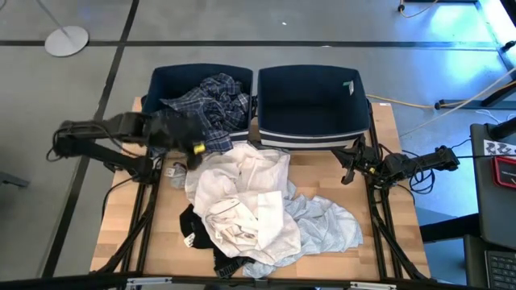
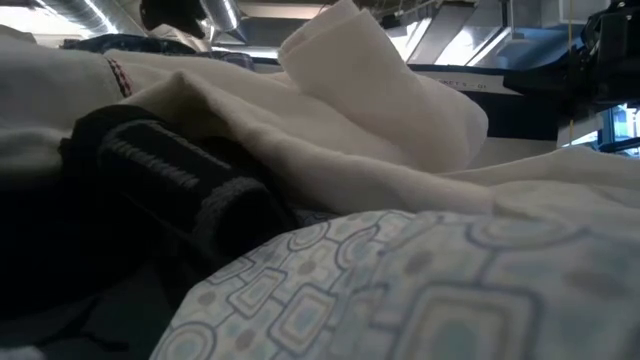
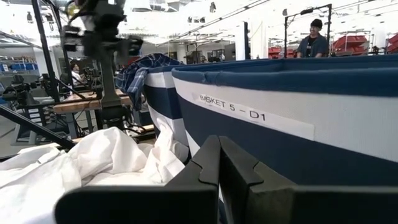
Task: Sort clothes
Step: Put the long sleeve plaid shirt into the left blue laundry bin
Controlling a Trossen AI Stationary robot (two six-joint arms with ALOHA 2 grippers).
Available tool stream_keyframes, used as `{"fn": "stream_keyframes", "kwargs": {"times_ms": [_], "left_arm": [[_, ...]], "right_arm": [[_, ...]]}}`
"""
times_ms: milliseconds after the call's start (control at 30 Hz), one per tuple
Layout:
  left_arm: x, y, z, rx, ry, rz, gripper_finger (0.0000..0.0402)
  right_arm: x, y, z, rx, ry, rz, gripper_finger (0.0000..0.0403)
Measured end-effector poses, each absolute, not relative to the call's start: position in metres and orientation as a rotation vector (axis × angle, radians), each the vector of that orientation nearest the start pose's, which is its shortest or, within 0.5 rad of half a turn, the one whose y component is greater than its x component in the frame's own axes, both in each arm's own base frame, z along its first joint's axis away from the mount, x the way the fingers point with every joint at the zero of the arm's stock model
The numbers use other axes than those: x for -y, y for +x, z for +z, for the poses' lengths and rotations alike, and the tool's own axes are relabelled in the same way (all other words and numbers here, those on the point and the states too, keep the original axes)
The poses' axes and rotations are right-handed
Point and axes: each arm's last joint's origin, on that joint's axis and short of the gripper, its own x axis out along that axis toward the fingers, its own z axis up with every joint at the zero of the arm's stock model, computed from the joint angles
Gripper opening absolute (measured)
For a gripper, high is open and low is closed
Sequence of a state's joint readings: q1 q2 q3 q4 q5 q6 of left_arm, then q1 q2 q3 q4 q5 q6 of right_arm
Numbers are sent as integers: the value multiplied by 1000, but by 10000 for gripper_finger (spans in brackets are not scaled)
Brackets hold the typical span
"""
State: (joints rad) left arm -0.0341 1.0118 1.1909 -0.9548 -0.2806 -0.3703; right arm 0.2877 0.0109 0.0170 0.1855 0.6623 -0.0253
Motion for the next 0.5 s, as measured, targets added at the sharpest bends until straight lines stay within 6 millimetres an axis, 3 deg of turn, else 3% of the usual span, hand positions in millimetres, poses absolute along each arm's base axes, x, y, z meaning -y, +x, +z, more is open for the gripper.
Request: {"fn": "stream_keyframes", "kwargs": {"times_ms": [267,500], "left_arm": [[42,184,342,-768,-233,257,172],[65,187,288,-787,16,463,172]], "right_arm": [[-8,91,185,163,70,-375,5],[-8,91,185,165,81,-374,5]]}}
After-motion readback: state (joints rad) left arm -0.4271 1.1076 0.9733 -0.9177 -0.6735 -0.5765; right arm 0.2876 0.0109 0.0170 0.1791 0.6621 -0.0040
